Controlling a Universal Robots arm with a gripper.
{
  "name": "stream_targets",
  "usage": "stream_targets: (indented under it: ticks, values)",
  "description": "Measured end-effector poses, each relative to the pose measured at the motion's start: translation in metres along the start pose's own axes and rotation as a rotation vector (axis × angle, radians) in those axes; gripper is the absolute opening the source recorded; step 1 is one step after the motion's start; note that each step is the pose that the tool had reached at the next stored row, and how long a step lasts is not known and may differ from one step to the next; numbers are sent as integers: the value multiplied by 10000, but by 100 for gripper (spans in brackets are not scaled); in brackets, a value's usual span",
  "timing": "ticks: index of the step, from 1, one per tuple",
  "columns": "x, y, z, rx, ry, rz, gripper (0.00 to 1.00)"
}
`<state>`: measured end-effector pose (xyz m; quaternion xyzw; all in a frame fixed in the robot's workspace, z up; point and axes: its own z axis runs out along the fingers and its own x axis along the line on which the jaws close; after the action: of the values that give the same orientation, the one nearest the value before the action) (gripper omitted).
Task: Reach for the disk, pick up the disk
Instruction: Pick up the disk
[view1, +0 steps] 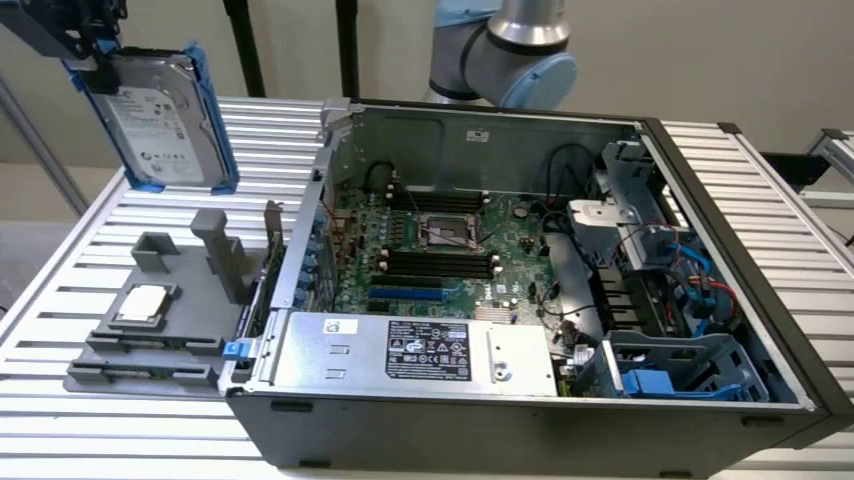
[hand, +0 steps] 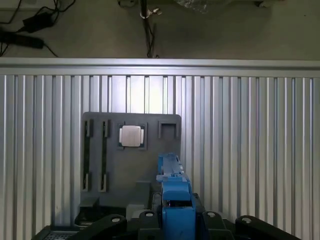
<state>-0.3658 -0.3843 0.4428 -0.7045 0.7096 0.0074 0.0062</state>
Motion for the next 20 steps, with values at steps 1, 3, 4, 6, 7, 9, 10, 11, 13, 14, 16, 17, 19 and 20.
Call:
stream_targets:
  ticks: [1,3,4,6,7,9,10,11,13,14,16,17,19,20]
  values:
    - [15,-40,-39,0,-1,1,33]
    - [45,-124,-117,-1,0,0,33]
    - [59,-163,-152,0,0,0,33]
    - [89,-245,-225,-1,0,1,33]
    - [104,-284,-258,1,-1,0,33]
    - [133,-354,-322,1,-3,0,33]
    - [148,-390,-354,0,-3,0,33]
    - [163,-426,-382,0,-5,1,33]
    - [193,-493,-435,0,-9,0,33]
    - [208,-527,-460,0,-10,0,33]
    - [239,-597,-503,0,-13,0,33]
    - [255,-633,-520,0,-15,0,33]
    - [286,-706,-550,-1,-19,1,33]
    - [302,-744,-563,0,-21,0,33]
